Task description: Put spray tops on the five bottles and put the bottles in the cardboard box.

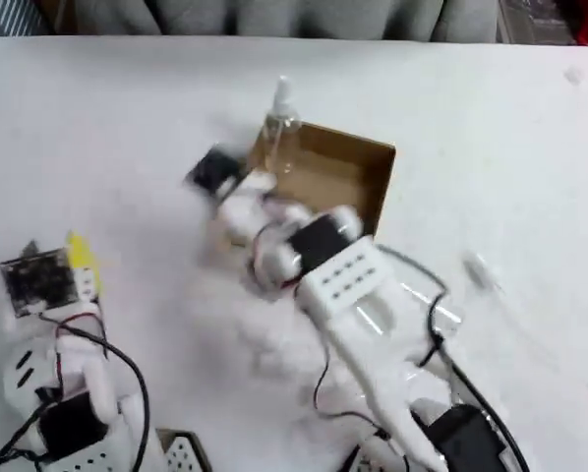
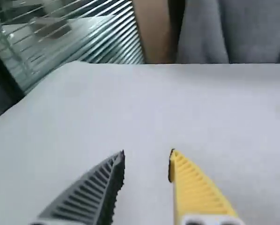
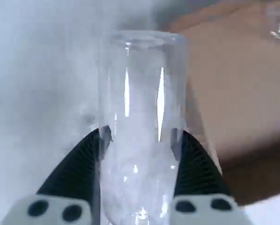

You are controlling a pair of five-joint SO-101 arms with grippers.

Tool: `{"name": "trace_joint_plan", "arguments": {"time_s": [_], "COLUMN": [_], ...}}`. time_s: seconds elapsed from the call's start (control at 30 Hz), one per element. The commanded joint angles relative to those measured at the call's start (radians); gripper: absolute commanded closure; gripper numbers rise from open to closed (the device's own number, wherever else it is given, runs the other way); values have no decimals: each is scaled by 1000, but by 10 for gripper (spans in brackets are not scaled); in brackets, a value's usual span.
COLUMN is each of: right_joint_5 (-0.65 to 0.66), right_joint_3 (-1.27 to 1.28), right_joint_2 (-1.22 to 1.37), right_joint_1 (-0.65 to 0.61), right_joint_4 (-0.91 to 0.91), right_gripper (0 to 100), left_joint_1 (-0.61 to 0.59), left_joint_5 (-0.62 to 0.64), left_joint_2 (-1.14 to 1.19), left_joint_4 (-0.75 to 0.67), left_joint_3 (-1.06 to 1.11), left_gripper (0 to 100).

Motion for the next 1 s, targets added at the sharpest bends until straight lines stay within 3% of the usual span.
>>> {"name": "trace_joint_plan", "arguments": {"time_s": [0.0,0.17,0.47,0.57,0.73,0.97], "right_joint_5": [35,37,41,126,158,157], "right_joint_3": [78,161,275,275,241,117], "right_joint_2": [-42,-41,-41,-41,-65,-182], "right_joint_1": [-54,-110,-168,-168,-160,-48], "right_joint_4": [-130,-200,-335,-318,-228,19], "right_gripper": [976,915,700,664,729,974], "left_joint_1": [-107,-114,-139,-127,-105,-77], "left_joint_5": [14,106,110,106,104,89], "left_joint_2": [-12,-12,-12,-12,-12,-12], "left_joint_4": [-28,-92,-95,-95,-87,-61], "left_joint_3": [37,103,129,138,138,133], "left_gripper": [853,852,849,849,849,849]}}
